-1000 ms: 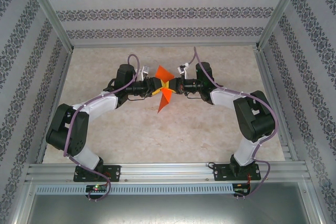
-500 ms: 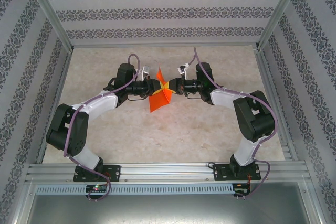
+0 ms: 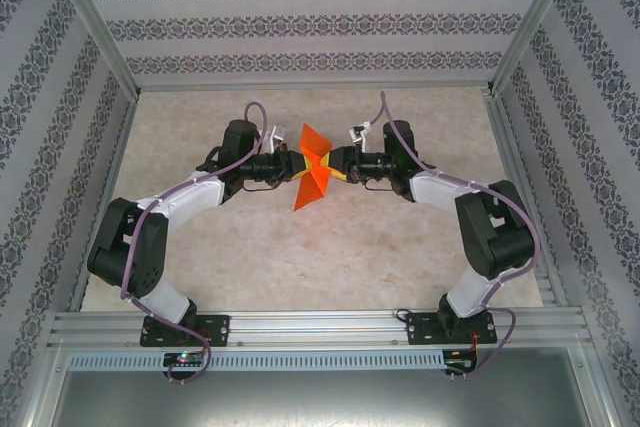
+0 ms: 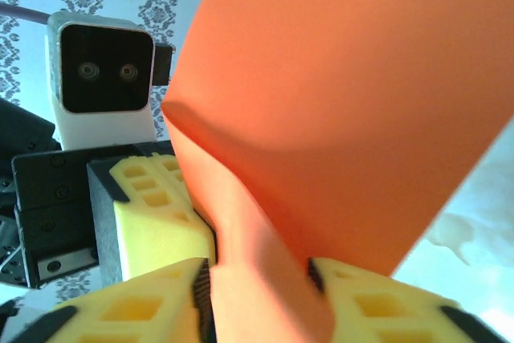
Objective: Fold a paper plane with a square sheet of paper (pick it up from the middle)
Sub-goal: Turn over the paper at the center of the table.
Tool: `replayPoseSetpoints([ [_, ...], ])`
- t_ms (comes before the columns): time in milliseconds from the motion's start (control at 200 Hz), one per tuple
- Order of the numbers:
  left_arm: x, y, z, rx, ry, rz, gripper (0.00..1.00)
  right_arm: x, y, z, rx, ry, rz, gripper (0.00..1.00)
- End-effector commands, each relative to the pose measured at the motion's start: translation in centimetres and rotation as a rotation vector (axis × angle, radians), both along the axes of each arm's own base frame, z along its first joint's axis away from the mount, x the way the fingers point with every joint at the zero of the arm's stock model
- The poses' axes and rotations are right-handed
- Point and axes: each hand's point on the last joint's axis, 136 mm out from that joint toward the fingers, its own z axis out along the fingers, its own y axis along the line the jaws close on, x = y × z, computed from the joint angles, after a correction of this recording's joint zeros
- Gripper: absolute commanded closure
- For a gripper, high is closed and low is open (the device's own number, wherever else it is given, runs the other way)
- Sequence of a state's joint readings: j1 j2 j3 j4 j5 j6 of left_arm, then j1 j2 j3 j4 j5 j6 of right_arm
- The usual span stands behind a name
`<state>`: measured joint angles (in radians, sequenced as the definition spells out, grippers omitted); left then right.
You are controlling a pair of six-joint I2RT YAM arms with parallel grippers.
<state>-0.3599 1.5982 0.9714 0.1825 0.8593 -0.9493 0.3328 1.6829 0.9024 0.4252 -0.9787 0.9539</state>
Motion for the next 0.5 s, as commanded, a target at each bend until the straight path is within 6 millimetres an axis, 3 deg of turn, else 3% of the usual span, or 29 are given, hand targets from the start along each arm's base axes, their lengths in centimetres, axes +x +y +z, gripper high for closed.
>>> replayPoseSetpoints([
  [0,0.6,-0.5,1.8,-0.014,-0.06,-0.005,0.94,-0.7,-1.3,0.4,-0.033,-0.029,-0.04,0.53],
  [215,1.2,-0.8,2.9,-0.06,-0.079,0.017,0.94,-1.9,-1.1,0.9,0.055,0.063,-0.109,0.38],
  [495,1.4,-1.1,3.2,-0.104,-0.077,0.032,0.94,-2.5,1.5,2.1,0.166,0.1,-0.111,0.38],
])
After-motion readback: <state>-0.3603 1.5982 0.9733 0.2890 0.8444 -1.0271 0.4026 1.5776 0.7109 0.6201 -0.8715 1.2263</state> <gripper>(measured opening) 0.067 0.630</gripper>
